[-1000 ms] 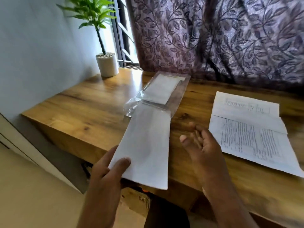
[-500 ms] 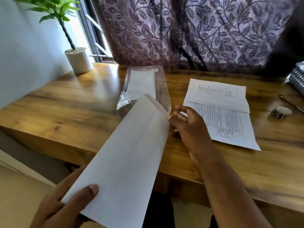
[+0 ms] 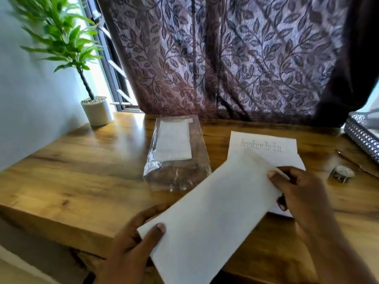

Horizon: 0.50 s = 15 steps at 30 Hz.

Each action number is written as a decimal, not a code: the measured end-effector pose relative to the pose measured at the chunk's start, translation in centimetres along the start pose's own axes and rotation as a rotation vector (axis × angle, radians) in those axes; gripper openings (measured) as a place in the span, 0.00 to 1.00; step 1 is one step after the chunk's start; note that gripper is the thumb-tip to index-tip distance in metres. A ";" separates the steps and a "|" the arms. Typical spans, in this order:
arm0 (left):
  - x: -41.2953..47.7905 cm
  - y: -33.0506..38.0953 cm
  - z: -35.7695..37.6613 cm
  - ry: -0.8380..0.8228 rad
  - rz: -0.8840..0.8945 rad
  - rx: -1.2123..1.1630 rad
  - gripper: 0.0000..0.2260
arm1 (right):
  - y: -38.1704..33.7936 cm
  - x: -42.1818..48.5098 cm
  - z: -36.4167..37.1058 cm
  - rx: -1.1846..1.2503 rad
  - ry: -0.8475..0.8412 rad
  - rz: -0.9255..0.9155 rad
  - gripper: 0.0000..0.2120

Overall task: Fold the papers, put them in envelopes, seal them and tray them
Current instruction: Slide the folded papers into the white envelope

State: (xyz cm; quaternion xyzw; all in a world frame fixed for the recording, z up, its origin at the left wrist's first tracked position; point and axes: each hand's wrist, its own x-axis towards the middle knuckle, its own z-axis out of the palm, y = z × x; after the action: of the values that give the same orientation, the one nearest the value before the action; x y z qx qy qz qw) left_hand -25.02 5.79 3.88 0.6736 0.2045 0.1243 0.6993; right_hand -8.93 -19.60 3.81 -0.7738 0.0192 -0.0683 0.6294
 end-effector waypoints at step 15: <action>15.2 -0.3 8.1 -0.067 0.230 1.536 0.24 | 2.8 5.5 -4.4 -0.529 0.167 0.055 0.07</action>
State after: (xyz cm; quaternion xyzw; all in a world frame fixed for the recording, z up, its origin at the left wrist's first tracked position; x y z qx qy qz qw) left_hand -7.89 5.42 1.87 0.9897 0.1408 -0.0007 0.0251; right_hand -3.91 -25.11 2.40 -0.9021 0.1091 -0.1072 0.4035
